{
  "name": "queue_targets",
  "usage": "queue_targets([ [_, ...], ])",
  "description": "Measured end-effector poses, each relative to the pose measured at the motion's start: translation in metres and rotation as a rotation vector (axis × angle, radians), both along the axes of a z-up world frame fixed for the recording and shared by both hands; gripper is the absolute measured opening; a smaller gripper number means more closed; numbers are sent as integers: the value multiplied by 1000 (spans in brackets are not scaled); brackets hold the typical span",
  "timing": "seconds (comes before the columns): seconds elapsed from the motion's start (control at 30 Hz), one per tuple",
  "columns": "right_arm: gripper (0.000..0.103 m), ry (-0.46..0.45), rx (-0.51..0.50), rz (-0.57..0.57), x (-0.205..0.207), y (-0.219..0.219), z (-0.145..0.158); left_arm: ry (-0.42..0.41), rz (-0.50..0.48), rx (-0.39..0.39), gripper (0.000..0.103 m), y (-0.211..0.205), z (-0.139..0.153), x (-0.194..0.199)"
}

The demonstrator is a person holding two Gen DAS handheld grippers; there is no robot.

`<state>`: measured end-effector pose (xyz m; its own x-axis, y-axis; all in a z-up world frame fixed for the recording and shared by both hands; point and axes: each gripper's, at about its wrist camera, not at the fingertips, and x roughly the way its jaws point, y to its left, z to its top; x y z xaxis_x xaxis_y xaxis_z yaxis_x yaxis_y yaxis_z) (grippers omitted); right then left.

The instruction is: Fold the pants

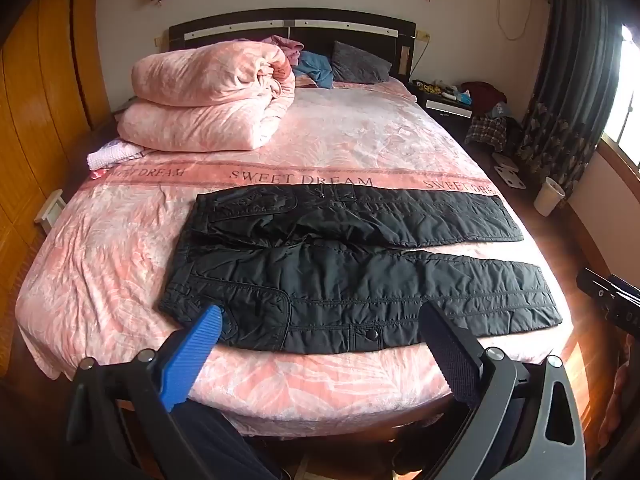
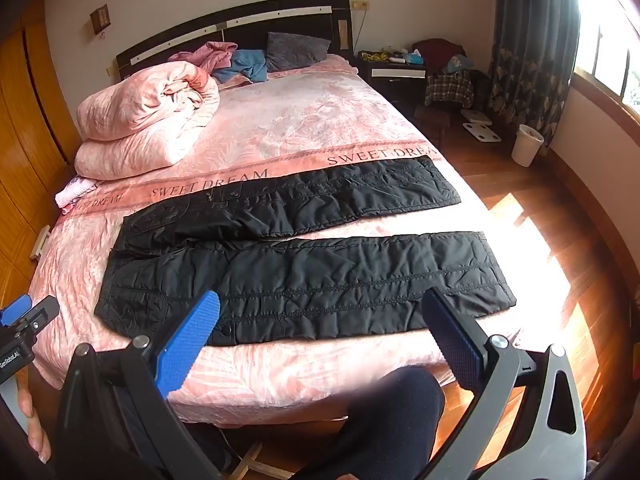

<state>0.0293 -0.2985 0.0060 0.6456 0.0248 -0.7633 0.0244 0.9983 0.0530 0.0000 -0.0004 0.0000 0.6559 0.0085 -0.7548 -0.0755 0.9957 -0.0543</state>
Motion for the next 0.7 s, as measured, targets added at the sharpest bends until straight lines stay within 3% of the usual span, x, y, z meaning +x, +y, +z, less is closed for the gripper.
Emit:
queue_targets([
  [0.7,101,-2,-1,-1,-2,-2,-1,-3,2,-6,99,-1,-1,-1],
])
